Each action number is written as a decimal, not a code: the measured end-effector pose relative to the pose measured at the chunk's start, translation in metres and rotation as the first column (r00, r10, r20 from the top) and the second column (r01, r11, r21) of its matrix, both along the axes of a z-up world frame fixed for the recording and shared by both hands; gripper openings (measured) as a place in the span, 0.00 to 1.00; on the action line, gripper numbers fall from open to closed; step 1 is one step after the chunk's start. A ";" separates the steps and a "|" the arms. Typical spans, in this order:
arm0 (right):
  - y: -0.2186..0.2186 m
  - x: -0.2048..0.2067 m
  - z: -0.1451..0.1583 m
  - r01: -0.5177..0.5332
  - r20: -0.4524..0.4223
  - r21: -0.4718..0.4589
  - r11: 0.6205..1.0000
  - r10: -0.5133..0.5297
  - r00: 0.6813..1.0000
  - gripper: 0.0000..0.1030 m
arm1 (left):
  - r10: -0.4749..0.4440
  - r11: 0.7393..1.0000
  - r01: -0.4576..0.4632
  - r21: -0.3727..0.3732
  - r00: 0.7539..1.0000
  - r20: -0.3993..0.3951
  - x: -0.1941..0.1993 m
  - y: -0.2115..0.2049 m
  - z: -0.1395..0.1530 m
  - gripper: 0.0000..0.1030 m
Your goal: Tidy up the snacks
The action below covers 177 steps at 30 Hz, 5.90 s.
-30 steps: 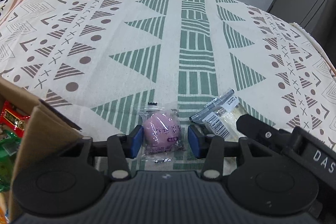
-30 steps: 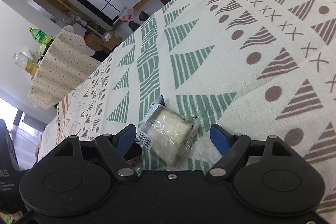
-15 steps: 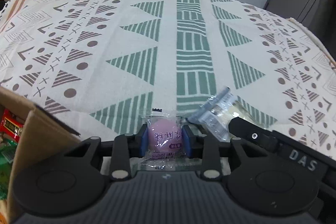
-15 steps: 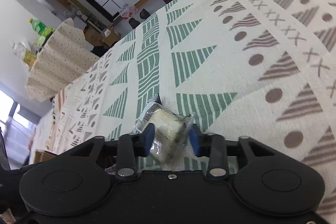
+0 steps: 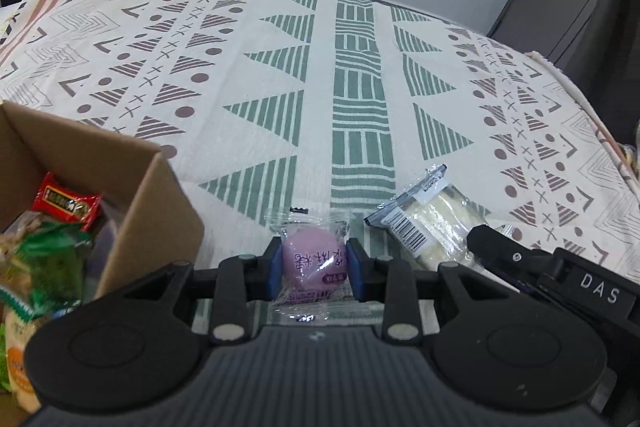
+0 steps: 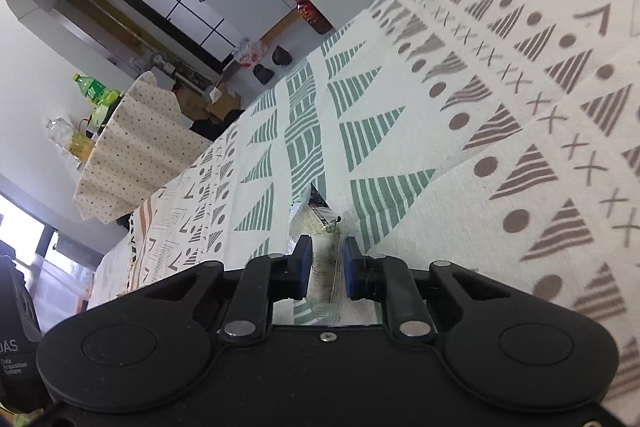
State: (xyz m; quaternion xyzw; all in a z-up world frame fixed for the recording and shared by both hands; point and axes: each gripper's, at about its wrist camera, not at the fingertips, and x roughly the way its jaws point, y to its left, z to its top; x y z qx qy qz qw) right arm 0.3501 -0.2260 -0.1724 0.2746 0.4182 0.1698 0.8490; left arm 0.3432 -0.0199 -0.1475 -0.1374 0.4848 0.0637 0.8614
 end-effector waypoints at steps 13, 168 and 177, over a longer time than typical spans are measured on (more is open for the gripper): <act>-0.009 -0.055 0.053 0.030 0.047 -0.023 0.999 -0.029 0.998 0.16 | -0.020 0.999 0.023 -0.034 0.997 0.075 -0.046 0.011 0.054 0.31; 0.050 -0.339 0.234 -0.056 0.247 -0.391 0.919 0.163 0.955 1.00 | -0.148 0.984 0.109 0.141 0.942 0.302 -0.370 0.073 0.235 1.00; 0.049 -0.341 0.236 -0.047 0.244 -0.400 0.915 0.156 0.957 1.00 | -0.152 0.984 0.114 0.139 0.941 0.302 -0.372 0.071 0.236 1.00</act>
